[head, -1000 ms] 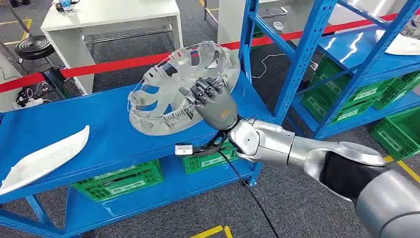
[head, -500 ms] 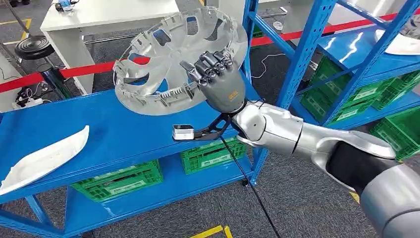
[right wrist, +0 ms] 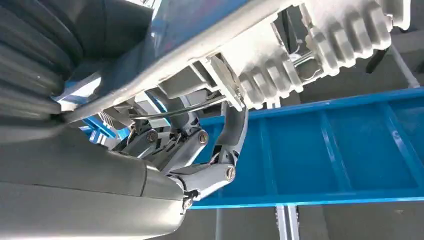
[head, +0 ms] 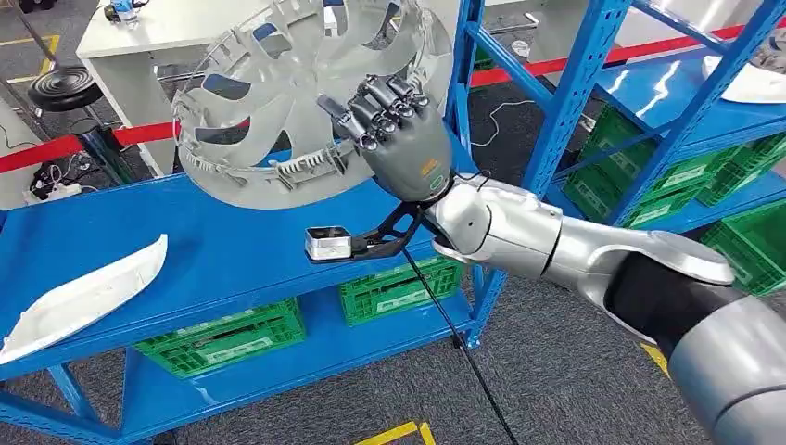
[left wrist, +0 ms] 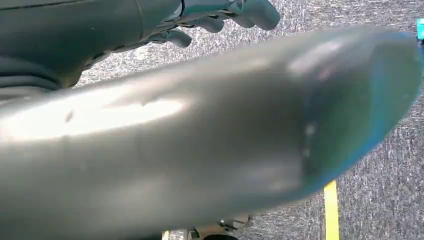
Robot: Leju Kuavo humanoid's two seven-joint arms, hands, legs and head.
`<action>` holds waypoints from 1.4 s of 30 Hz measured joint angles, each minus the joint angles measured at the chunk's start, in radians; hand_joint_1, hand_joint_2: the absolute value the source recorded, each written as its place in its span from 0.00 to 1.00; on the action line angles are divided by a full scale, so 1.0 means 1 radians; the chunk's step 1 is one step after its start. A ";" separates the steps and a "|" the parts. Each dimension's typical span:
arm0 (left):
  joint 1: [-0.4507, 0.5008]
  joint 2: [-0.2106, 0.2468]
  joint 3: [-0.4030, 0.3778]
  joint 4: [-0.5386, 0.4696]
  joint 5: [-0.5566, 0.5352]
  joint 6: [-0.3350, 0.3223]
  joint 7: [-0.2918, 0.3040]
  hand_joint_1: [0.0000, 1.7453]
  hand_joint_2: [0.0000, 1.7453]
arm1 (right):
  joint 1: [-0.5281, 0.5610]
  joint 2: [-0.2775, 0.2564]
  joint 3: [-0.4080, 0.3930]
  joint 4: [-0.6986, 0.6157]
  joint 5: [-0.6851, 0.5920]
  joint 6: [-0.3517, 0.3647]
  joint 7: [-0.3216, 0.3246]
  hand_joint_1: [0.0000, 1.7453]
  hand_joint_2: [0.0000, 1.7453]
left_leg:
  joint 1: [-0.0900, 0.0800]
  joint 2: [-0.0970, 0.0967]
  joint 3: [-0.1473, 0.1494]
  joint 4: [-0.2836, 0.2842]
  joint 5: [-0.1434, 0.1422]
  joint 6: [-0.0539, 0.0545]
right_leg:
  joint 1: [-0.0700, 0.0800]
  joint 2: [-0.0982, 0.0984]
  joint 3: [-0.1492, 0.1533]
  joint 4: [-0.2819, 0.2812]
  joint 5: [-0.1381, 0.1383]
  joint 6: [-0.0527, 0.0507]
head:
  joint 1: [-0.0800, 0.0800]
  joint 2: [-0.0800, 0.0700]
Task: Take the parts from the cabinet and place them on the table.
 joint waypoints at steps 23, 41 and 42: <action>-0.003 0.010 0.009 -0.002 -0.008 -0.031 0.001 0.00 0.00 | 0.051 0.030 0.014 -0.025 0.000 0.007 0.001 1.00 1.00 | 0.005 0.001 -0.089 0.027 0.075 -0.010 | -0.009 0.003 0.049 0.038 -0.082 0.004 | 0.008 0.000; -0.006 0.011 0.010 -0.003 -0.024 -0.054 -0.018 0.00 0.00 | 0.171 0.054 0.022 -0.022 0.002 -0.005 -0.025 1.00 1.00 | 0.006 0.004 0.026 -0.014 0.006 0.015 | -0.012 -0.002 -0.072 0.016 0.033 0.016 | 0.006 0.000; -0.006 0.012 0.010 -0.004 -0.024 -0.054 -0.018 0.00 0.00 | 0.179 0.056 0.024 -0.022 0.003 -0.010 -0.022 1.00 1.00 | 0.006 0.004 0.010 -0.014 0.018 0.022 | -0.011 -0.002 -0.084 0.056 -0.030 0.017 | 0.009 0.000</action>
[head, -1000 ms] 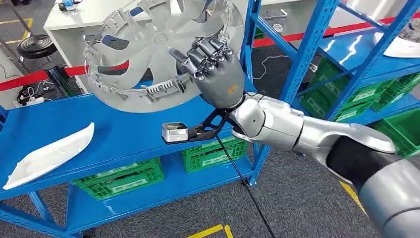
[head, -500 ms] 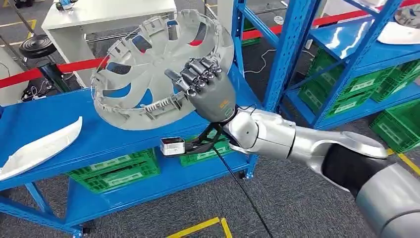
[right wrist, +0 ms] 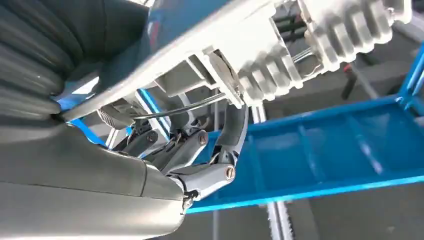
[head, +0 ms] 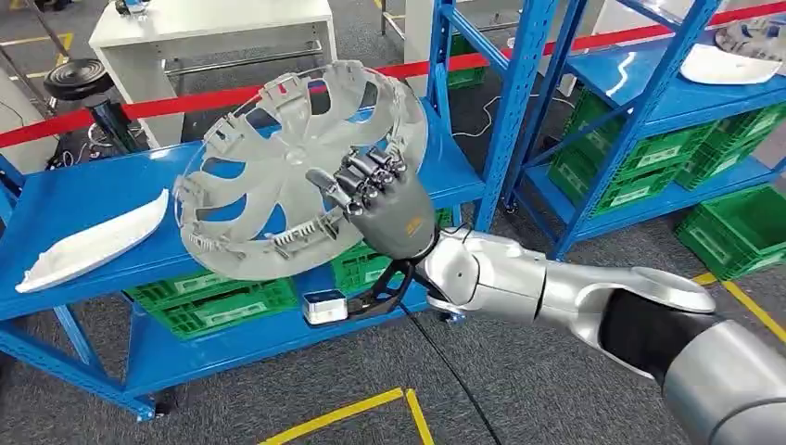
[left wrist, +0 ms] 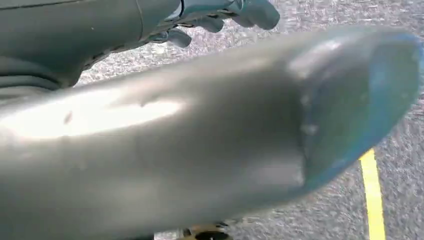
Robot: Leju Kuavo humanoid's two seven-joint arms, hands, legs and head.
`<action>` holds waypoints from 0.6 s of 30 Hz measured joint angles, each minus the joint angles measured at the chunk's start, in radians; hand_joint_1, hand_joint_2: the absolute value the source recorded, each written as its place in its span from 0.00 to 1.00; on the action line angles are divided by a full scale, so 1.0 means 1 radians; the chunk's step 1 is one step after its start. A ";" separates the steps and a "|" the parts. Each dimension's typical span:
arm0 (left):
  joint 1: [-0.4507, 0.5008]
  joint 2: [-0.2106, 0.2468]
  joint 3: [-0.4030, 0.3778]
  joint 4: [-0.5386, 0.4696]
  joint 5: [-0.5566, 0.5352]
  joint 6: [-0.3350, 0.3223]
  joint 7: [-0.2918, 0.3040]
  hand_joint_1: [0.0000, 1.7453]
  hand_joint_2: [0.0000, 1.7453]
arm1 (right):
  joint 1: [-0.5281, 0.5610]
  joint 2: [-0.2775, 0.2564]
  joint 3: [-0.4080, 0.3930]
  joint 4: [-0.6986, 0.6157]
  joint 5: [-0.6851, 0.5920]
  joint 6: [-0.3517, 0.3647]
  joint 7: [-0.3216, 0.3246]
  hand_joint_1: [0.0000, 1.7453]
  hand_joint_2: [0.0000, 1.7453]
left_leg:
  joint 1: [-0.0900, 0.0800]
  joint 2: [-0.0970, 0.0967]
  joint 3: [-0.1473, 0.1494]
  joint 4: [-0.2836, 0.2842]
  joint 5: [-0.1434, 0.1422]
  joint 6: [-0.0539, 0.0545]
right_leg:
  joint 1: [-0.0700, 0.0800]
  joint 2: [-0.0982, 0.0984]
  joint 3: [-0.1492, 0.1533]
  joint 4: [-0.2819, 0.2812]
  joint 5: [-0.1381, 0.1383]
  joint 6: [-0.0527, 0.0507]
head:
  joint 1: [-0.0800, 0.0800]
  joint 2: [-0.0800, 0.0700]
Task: Take the parts from the cabinet and place them on the table.
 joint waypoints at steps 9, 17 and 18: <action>0.000 0.002 0.009 -0.001 -0.010 0.001 0.000 0.00 0.00 | 0.125 0.050 -0.047 -0.006 -0.003 -0.042 -0.096 1.00 1.00 | -0.003 0.001 -0.150 0.045 0.091 -0.017 | 0.009 -0.003 0.205 -0.036 -0.109 -0.003 | 0.004 0.000; 0.002 0.011 0.022 -0.001 -0.014 0.003 0.021 0.00 0.00 | 0.426 0.308 -0.419 -0.080 -0.002 -0.090 -0.691 1.00 1.00 | 0.011 -0.003 -0.200 0.207 -0.079 -0.072 | 0.009 -0.004 0.141 -0.044 -0.039 -0.055 | -0.001 0.000; 0.003 0.012 0.023 -0.001 -0.018 0.002 0.020 0.00 0.00 | 0.446 0.328 -0.459 -0.088 -0.003 -0.090 -0.706 1.00 1.00 | 0.011 -0.003 -0.207 0.271 -0.108 -0.076 | 0.010 -0.009 0.128 -0.044 -0.029 -0.055 | -0.002 0.000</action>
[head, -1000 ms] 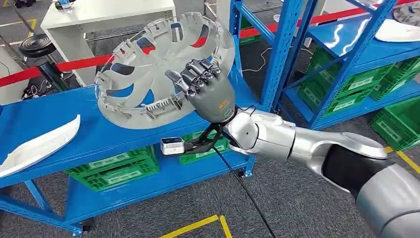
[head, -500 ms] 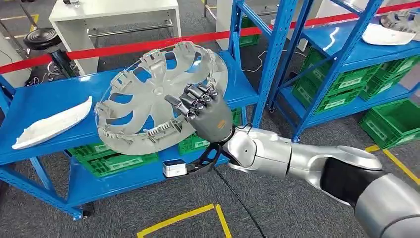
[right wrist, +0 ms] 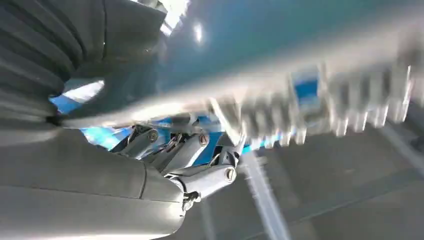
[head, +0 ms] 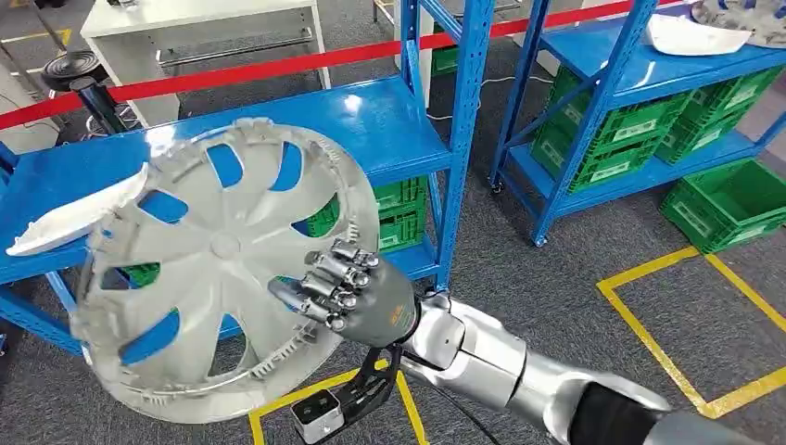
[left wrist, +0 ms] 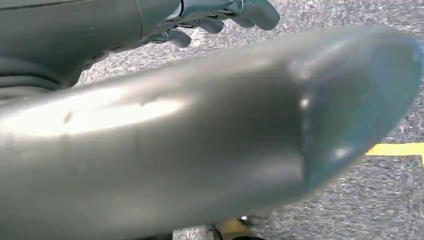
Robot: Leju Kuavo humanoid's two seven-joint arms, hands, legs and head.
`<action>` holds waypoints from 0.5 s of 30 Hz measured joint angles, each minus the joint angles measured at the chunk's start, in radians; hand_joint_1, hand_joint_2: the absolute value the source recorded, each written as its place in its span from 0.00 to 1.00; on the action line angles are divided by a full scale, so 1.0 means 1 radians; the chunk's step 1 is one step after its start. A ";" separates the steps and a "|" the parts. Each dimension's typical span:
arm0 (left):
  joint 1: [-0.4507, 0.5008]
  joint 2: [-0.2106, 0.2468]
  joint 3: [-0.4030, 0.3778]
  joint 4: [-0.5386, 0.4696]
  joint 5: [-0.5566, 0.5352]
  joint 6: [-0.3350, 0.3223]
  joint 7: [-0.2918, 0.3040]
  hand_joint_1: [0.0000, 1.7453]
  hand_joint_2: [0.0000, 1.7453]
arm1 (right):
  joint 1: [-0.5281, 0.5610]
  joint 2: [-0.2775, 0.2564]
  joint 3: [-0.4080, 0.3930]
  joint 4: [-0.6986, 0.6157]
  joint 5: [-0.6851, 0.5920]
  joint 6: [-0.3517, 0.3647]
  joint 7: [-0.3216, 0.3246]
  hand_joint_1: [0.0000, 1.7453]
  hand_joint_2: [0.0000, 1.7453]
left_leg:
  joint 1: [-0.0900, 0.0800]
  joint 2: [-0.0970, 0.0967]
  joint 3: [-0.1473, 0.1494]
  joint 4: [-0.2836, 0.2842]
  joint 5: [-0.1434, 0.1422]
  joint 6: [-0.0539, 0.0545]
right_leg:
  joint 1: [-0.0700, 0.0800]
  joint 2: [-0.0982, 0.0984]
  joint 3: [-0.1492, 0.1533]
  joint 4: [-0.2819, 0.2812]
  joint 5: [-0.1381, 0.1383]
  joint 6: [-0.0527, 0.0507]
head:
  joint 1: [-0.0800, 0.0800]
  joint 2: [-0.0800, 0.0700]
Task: Take the parts from the cabinet and place them on the table.
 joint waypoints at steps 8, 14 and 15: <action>-0.005 0.000 0.006 0.000 0.005 0.007 -0.012 0.00 0.00 | 0.092 0.103 -0.204 -0.052 0.000 0.000 -0.100 1.00 1.00 | -0.007 -0.007 0.261 -0.275 0.043 0.035 | -0.002 0.001 -0.080 -0.005 0.095 0.032 | 0.004 0.000; 0.000 -0.004 0.013 0.000 0.017 0.024 -0.002 0.00 0.00 | 0.102 0.125 -0.266 -0.053 0.000 0.000 -0.130 1.00 1.00 | -0.010 0.006 0.190 -0.280 0.125 0.082 | -0.008 0.010 -0.143 0.153 -0.076 0.059 | 0.000 0.000; 0.000 -0.005 0.018 0.000 0.017 0.025 -0.001 0.00 0.00 | 0.102 0.126 -0.270 -0.053 0.000 0.000 -0.130 1.00 1.00 | -0.012 0.006 0.172 -0.279 0.139 0.084 | -0.007 0.010 -0.157 0.231 -0.115 0.060 | 0.000 0.000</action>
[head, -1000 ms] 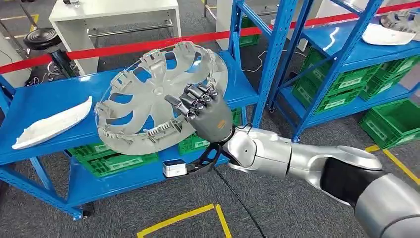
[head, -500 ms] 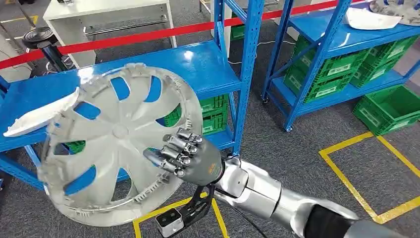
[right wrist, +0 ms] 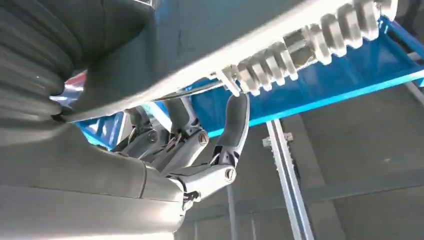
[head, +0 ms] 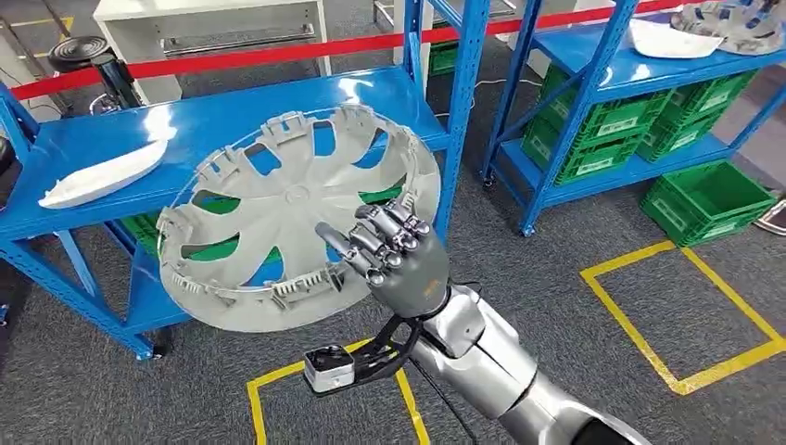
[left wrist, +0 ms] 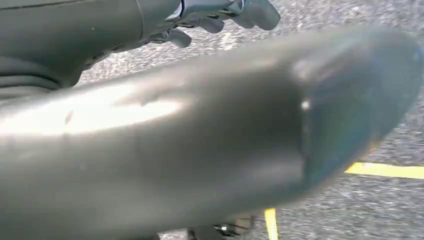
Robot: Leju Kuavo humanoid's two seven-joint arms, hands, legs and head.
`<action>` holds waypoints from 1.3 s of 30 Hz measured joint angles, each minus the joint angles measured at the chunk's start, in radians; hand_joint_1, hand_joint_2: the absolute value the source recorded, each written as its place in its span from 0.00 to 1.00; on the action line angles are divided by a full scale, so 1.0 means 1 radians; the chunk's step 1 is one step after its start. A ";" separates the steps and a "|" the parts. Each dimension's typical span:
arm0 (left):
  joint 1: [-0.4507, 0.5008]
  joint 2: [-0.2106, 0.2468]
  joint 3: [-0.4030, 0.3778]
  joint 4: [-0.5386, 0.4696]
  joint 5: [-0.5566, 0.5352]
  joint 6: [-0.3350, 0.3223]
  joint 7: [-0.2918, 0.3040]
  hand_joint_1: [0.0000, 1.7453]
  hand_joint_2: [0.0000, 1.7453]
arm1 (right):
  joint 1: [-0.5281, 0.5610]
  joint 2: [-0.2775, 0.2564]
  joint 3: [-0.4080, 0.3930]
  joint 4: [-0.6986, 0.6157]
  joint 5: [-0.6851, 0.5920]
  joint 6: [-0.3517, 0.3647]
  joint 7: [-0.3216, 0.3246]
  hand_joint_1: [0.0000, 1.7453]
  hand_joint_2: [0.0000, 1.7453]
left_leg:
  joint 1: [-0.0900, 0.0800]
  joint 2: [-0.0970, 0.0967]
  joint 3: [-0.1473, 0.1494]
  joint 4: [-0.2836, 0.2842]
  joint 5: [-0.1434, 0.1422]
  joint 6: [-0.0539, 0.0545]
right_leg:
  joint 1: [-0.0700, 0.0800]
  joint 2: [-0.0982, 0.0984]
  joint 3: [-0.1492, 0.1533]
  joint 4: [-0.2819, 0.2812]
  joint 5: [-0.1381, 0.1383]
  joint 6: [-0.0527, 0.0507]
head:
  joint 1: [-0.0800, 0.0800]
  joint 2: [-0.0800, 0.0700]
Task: Take the parts from the cabinet and place them on the table.
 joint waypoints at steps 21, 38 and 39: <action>-0.002 0.000 0.008 0.000 -0.010 -0.004 0.000 0.00 0.00 | -0.033 -0.001 -0.013 0.010 0.000 0.000 0.032 1.00 1.00 | 0.024 -0.005 0.045 0.088 -0.059 -0.076 | 0.005 -0.006 0.094 -0.240 0.179 -0.039 | 0.002 0.000; -0.001 -0.003 0.007 0.000 -0.044 -0.026 0.007 0.00 0.00 | -0.010 -0.017 0.041 0.079 -0.002 0.002 0.104 1.00 1.00 | -0.004 0.011 -0.095 0.031 0.054 -0.021 | 0.015 -0.011 0.252 -0.256 0.034 -0.024 | 0.010 0.000; 0.000 -0.004 0.006 0.001 -0.053 -0.030 0.013 0.00 0.00 | 0.003 -0.013 0.043 0.080 -0.013 0.003 0.098 1.00 1.00 | -0.001 0.011 -0.095 0.030 0.061 -0.028 | 0.016 -0.008 0.246 -0.256 0.036 -0.026 | 0.009 0.000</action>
